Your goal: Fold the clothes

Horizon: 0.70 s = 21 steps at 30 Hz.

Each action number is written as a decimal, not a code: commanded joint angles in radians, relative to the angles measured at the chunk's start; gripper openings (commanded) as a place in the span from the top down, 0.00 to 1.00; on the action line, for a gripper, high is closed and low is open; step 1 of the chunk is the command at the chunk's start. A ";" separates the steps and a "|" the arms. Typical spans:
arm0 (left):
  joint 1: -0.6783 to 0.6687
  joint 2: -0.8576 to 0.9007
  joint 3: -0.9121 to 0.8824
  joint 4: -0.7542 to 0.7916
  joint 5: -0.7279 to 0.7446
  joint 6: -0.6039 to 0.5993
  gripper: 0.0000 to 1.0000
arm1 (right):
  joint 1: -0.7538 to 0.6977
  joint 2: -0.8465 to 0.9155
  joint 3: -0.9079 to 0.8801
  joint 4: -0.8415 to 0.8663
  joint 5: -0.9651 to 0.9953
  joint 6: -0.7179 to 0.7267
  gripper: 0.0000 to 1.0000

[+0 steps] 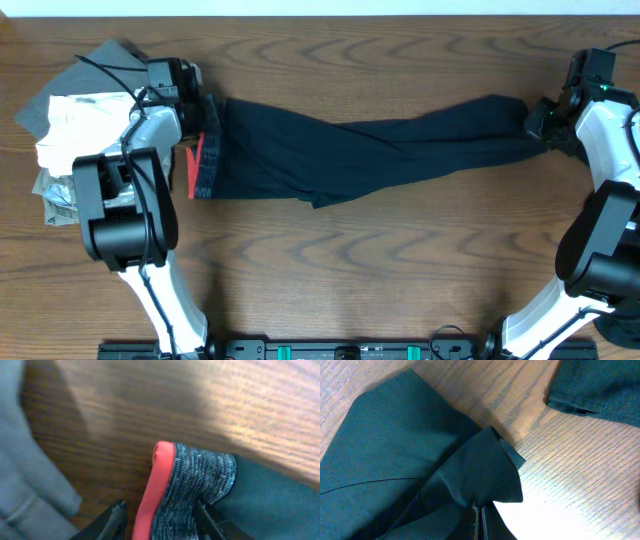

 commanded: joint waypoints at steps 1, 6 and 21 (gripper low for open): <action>0.006 0.019 0.014 -0.002 0.065 0.014 0.55 | 0.009 0.003 0.018 -0.002 0.014 0.013 0.99; 0.006 0.019 0.014 -0.016 0.109 0.014 0.61 | 0.009 0.003 0.018 -0.007 0.014 0.013 0.99; 0.011 -0.109 0.014 -0.120 0.108 0.006 0.94 | 0.009 0.003 0.018 -0.015 0.014 0.013 0.99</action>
